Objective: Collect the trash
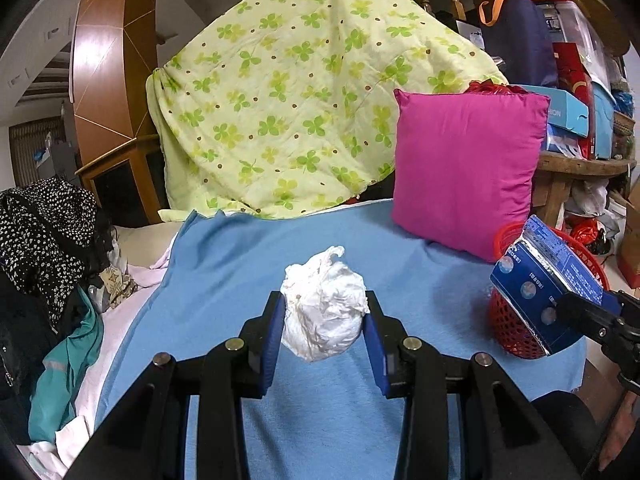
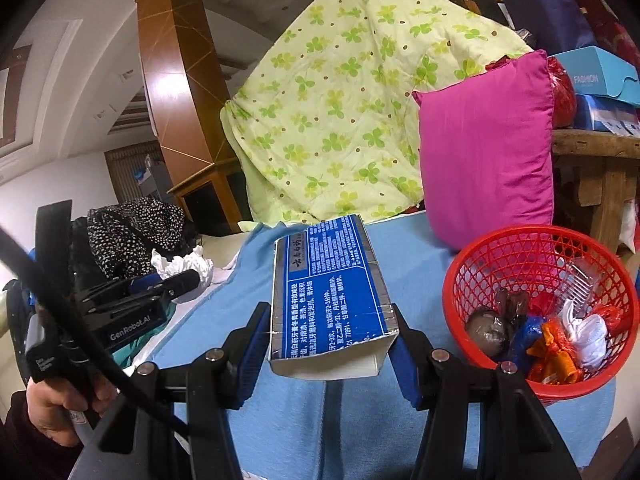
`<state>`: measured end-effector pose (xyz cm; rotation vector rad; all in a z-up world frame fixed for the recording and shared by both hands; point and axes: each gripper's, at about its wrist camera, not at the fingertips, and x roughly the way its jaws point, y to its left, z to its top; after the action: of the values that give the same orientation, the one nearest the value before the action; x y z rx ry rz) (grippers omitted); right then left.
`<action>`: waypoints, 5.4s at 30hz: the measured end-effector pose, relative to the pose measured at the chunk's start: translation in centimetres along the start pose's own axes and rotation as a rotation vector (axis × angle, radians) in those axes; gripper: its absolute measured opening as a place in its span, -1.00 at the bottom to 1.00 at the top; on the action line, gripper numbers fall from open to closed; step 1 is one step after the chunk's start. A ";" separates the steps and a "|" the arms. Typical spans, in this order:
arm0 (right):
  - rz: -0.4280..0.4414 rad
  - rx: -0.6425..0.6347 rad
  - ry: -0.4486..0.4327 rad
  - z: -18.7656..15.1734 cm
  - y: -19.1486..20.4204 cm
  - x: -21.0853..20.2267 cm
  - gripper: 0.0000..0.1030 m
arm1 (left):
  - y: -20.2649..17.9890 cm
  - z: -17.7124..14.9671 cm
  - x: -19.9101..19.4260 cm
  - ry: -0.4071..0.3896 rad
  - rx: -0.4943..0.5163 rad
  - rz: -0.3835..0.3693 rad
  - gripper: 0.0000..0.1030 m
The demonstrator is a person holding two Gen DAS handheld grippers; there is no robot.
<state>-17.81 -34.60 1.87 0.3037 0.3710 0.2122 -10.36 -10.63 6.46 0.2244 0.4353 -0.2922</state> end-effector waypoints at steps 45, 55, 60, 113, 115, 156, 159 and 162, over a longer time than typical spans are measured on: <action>0.026 0.011 -0.046 0.1 -0.3 -1.7 0.14 | -1.0 0.2 -1.3 -0.004 0.024 -0.003 -0.22; 0.024 0.025 -0.057 -0.1 -0.2 -2.3 0.14 | -1.1 0.2 -1.2 -0.004 0.038 -0.009 -0.22; 0.021 0.036 -0.064 -0.3 -0.2 -2.6 0.14 | -1.1 0.2 -1.3 -0.007 0.042 -0.013 -0.22; -0.034 0.102 -0.136 -1.7 0.4 -6.7 0.14 | -4.3 1.0 -1.9 -0.021 0.119 -0.061 -0.22; -0.037 0.105 -0.139 -1.8 0.5 -7.0 0.14 | -4.4 1.0 -1.9 -0.022 0.122 -0.063 -0.22; -0.098 0.189 -0.160 -3.3 -2.3 -9.5 0.15 | -8.7 0.6 -1.3 -0.001 0.189 -0.111 -0.22; -0.099 0.201 -0.162 -3.4 -2.7 -9.6 0.15 | -8.9 0.5 -1.3 0.001 0.191 -0.115 -0.22; -0.106 0.202 -0.165 -3.5 -2.7 -9.8 0.15 | -9.0 0.5 -1.2 0.005 0.192 -0.120 -0.22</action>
<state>-27.64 -38.74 1.05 0.4964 0.2445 0.0449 -14.16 -18.84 6.06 0.3879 0.4263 -0.4516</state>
